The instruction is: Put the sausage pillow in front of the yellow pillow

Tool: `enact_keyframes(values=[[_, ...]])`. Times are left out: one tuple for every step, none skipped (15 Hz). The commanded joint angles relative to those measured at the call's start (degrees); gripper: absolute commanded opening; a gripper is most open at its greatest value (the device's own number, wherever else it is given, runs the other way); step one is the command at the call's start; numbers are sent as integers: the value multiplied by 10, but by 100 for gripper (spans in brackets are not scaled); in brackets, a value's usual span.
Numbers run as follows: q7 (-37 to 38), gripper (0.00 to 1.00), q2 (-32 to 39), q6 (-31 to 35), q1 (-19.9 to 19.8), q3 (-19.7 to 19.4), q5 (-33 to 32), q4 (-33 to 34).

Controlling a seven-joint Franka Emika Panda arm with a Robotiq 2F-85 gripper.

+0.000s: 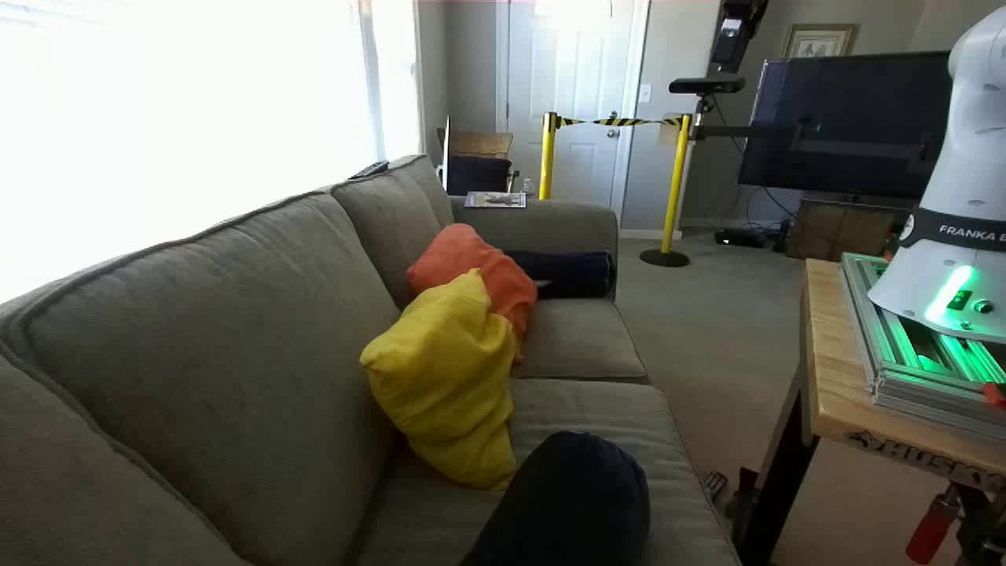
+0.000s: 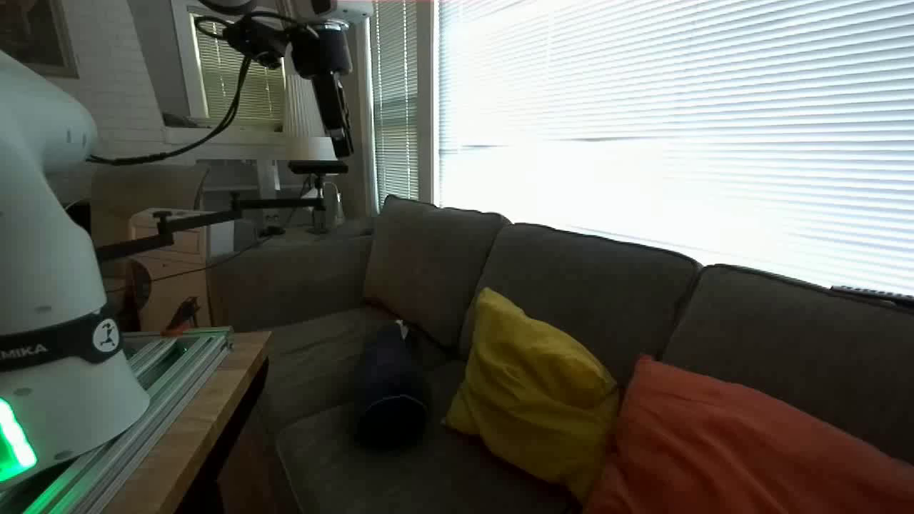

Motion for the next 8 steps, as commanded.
enact_keyframes(values=[[1, 100, 0, -1, 2, -2, -2, 1], [1, 100, 0, -1, 2, -2, -2, 1], [1, 100, 0, -1, 2, -2, -2, 1], [1, 100, 0, -1, 2, -2, -2, 1], [1, 100, 0, -1, 2, -2, -2, 1], [1, 100, 0, -1, 2, -2, -2, 1], [-1, 100, 14, 23, -3, -6, 4, -6], [-1, 100, 34, 58, -19, 1, -12, -16]])
